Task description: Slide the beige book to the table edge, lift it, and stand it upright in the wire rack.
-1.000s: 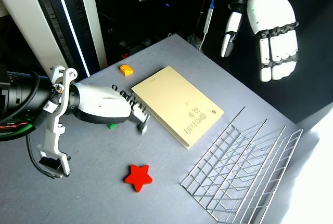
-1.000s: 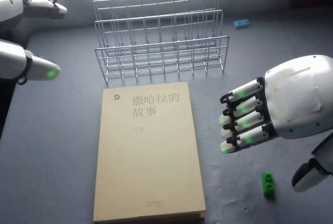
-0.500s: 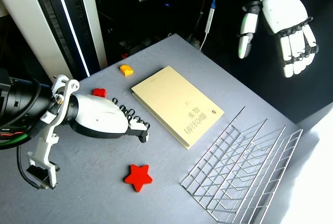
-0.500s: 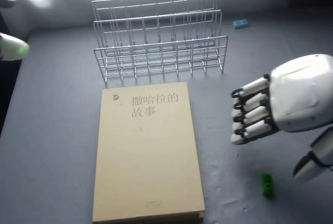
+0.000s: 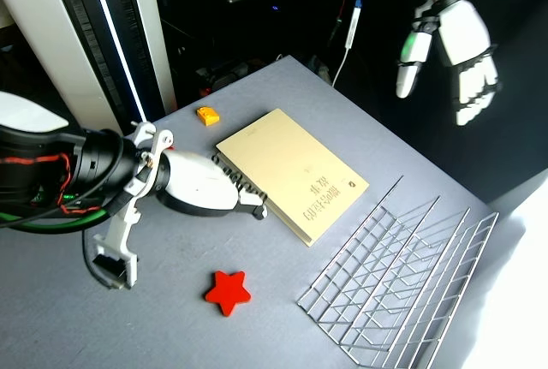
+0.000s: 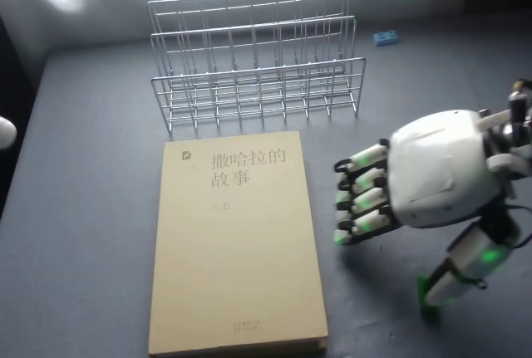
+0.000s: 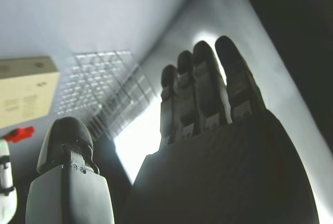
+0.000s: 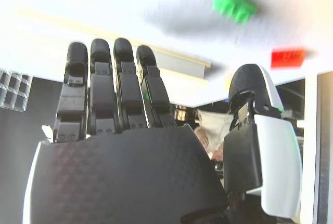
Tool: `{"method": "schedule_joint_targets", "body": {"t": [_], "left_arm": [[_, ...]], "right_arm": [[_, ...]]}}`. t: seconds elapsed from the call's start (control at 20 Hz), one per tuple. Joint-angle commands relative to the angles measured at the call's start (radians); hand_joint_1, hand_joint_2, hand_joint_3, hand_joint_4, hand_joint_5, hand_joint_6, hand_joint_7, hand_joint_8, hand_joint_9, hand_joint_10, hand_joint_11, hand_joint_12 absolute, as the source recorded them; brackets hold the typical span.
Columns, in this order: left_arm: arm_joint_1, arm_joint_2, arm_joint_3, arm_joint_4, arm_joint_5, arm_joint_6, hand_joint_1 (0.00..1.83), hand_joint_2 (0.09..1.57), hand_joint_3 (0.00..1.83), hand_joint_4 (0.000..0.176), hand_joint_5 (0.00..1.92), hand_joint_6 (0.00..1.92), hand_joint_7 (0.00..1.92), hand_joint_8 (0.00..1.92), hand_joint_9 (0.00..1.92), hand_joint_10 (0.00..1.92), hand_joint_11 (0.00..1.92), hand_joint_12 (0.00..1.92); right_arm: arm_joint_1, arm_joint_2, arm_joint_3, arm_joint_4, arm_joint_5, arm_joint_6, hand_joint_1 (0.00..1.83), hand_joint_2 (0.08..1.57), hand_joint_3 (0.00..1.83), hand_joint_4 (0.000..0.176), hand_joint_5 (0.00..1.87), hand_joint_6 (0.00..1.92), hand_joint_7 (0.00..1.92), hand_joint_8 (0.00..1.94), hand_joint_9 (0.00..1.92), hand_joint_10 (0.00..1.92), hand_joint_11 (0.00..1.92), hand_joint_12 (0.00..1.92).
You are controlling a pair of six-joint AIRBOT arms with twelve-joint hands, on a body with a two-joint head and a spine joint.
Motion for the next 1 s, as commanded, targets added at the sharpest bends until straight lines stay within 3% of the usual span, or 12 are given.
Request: {"method": "schedule_joint_targets", "body": {"t": [0.0,0.15,0.25,0.3,0.35,0.4,0.45,0.6,0.7,0.85,0.95], "left_arm": [[0.000,0.021,0.005,0.037,0.136,0.000,0.30,1.09,0.00,0.000,0.29,0.00,0.30,0.00,0.25,0.00,0.00,0.54],[0.039,0.043,-0.042,0.053,0.319,0.017,0.32,1.09,0.00,0.000,0.27,0.00,0.28,0.00,0.24,0.00,0.00,0.52],[0.066,0.063,-0.066,0.043,0.375,0.092,0.36,1.09,0.00,0.000,0.29,0.00,0.30,0.00,0.25,0.00,0.00,0.57],[0.091,0.073,-0.090,-0.022,0.402,0.130,0.35,1.09,0.00,0.000,0.30,0.00,0.30,0.00,0.26,0.00,0.00,0.61],[0.122,0.080,-0.104,-0.018,0.415,0.102,0.37,1.08,0.00,0.000,0.30,0.00,0.31,0.00,0.27,0.01,0.00,0.63],[0.173,0.086,-0.117,0.078,0.456,-0.023,0.36,1.08,0.00,0.000,0.29,0.00,0.30,0.00,0.26,0.00,0.00,0.61],[0.203,0.088,-0.120,0.119,0.470,-0.100,0.36,1.08,0.00,0.000,0.29,0.00,0.29,0.00,0.26,0.00,0.00,0.61],[0.250,0.086,-0.097,0.293,0.544,-0.301,0.34,1.09,0.00,0.000,0.29,0.00,0.30,0.00,0.27,0.00,0.00,0.64],[0.251,0.083,-0.096,0.379,0.621,-0.390,0.34,1.09,0.00,0.000,0.28,0.00,0.30,0.00,0.26,0.00,0.00,0.65],[0.281,0.089,-0.140,0.305,0.723,-0.395,0.34,1.09,0.00,0.000,0.29,0.00,0.31,0.00,0.27,0.00,0.00,0.66],[0.273,0.094,-0.168,0.191,0.750,-0.311,0.38,1.08,0.00,0.000,0.30,0.01,0.32,0.01,0.29,0.01,0.00,0.65]], "right_arm": [[0.002,-0.008,0.003,0.041,-0.022,0.008,0.11,1.13,0.00,0.000,0.22,0.00,0.24,0.00,0.23,0.00,0.00,0.61],[0.004,-0.045,0.019,0.041,-0.036,0.013,0.16,1.11,0.00,0.000,0.27,0.01,0.28,0.01,0.26,0.01,0.00,0.73],[0.011,-0.063,0.030,0.040,-0.054,0.013,0.16,1.11,0.00,0.000,0.27,0.01,0.28,0.01,0.26,0.00,0.00,0.72],[0.013,-0.072,0.035,0.040,-0.065,0.013,0.18,1.11,0.00,0.000,0.28,0.01,0.29,0.01,0.27,0.00,0.00,0.74],[0.012,-0.079,0.039,0.040,-0.074,0.016,0.17,1.12,0.00,0.000,0.27,0.00,0.28,0.00,0.25,0.00,0.00,0.70],[0.010,-0.084,0.040,0.040,-0.088,0.019,0.16,1.13,0.00,0.000,0.28,0.00,0.28,0.00,0.25,0.00,0.00,0.67],[0.007,-0.087,0.040,0.040,-0.100,0.019,0.16,1.13,0.00,0.000,0.28,0.00,0.28,0.00,0.25,0.00,0.00,0.66],[0.007,-0.107,0.046,0.040,-0.123,0.037,0.15,1.13,0.00,0.000,0.27,0.00,0.28,0.00,0.25,0.00,0.00,0.66],[0.009,-0.122,0.046,0.040,-0.125,0.069,0.15,1.13,0.00,0.000,0.25,0.00,0.27,0.00,0.25,0.00,0.00,0.69],[0.015,-0.149,0.046,0.040,-0.136,0.078,0.16,1.13,0.00,0.000,0.26,0.01,0.28,0.01,0.26,0.00,0.00,0.70],[0.019,-0.167,0.046,0.040,-0.154,0.087,0.17,1.13,0.00,0.000,0.28,0.01,0.29,0.01,0.28,0.01,0.00,0.75]]}}
